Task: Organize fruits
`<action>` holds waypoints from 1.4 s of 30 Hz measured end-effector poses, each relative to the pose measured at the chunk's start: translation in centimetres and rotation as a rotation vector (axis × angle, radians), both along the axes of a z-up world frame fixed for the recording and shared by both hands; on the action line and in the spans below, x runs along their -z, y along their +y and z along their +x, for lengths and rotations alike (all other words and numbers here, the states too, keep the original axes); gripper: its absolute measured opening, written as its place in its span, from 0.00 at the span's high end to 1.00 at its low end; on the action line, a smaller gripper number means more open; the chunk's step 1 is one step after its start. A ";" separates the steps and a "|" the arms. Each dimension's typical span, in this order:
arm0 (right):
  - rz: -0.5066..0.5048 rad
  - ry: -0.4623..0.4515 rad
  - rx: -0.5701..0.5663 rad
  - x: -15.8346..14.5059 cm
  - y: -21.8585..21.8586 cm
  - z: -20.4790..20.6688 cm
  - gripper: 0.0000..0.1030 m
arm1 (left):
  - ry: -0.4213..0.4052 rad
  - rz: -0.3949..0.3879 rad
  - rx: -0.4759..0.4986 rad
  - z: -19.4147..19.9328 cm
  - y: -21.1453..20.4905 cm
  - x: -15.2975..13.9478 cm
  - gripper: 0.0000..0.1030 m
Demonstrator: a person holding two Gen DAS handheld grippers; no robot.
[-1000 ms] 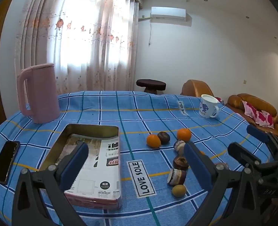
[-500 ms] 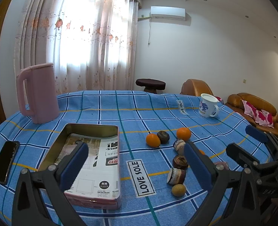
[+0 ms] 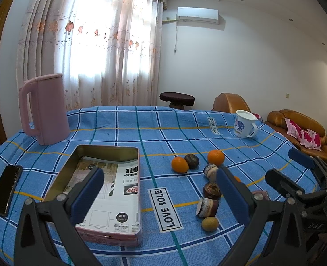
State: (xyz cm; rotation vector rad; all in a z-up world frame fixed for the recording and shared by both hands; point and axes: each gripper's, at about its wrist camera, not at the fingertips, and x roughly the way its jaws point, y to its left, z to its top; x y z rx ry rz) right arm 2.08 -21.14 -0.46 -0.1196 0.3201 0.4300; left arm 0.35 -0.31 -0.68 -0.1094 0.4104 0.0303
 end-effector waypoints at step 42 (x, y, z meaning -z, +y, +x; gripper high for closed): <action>-0.044 0.118 0.056 5.4 -4.1 0.4 0.02 | 0.087 0.057 0.134 0.5 -5.0 4.2 0.04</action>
